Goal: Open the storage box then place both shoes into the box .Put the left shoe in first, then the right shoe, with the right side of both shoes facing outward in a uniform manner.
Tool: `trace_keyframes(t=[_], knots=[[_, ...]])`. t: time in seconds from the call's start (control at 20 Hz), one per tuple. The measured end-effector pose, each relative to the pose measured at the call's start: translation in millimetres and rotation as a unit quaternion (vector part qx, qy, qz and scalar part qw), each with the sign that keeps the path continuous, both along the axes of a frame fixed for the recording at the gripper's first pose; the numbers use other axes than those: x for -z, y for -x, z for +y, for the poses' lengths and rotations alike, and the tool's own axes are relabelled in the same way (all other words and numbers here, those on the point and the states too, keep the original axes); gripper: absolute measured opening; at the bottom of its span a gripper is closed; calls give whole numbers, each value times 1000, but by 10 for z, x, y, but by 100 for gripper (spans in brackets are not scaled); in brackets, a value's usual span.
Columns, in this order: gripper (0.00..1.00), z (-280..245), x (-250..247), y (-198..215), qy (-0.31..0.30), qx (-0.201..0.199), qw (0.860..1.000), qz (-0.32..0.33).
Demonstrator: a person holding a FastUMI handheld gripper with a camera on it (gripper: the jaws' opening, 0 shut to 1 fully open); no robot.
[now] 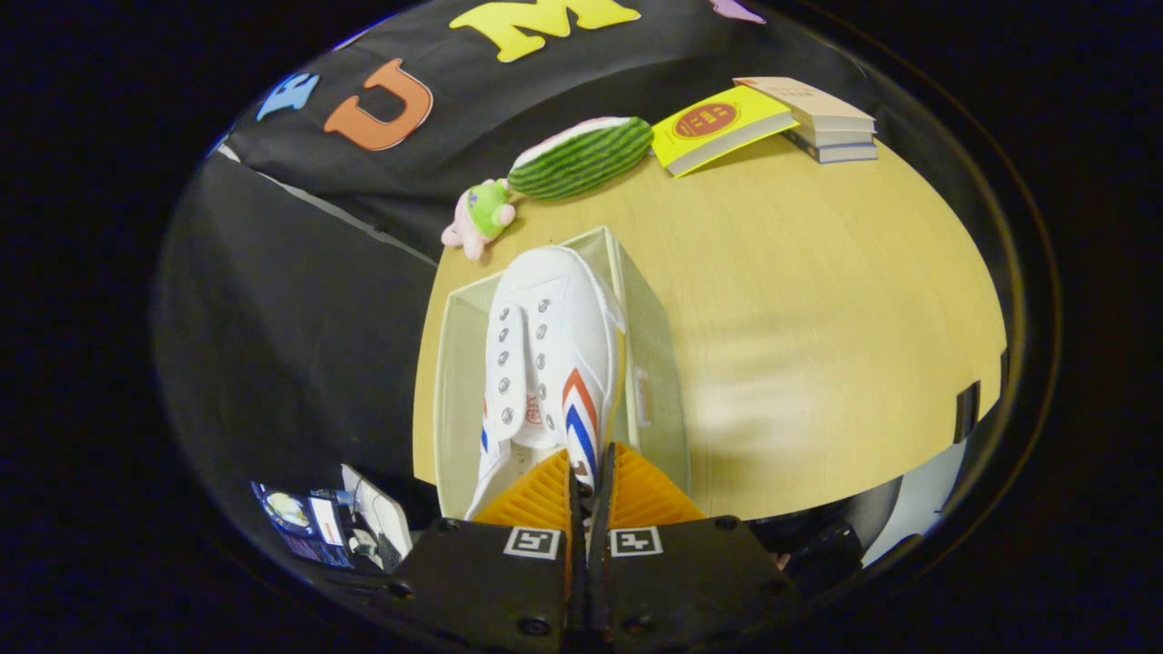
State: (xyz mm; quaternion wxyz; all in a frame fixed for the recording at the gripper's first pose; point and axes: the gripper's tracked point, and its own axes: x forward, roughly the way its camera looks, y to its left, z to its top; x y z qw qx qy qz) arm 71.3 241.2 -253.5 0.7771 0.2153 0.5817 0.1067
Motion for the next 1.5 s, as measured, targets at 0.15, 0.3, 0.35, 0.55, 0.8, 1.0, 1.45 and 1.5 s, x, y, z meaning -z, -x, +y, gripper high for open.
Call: trace_keyframes(t=[0.15,0.3,0.35,0.55,0.8,1.0,1.45,1.5], knots=[[15,10,-10,-13,9,-9,1000,-7],[37,54,-25,-10,5,-16,1000,-19],[46,77,-59,-28,2,-19,1000,-23],[52,15,-242,-129,23,-34,995,-86],[62,-268,-779,-460,101,-39,955,-275],[63,-688,-1348,-490,164,-8,892,-421],[100,-1563,-2046,-35,187,86,811,-548],[100,-1671,-2109,16,186,101,805,-555]])
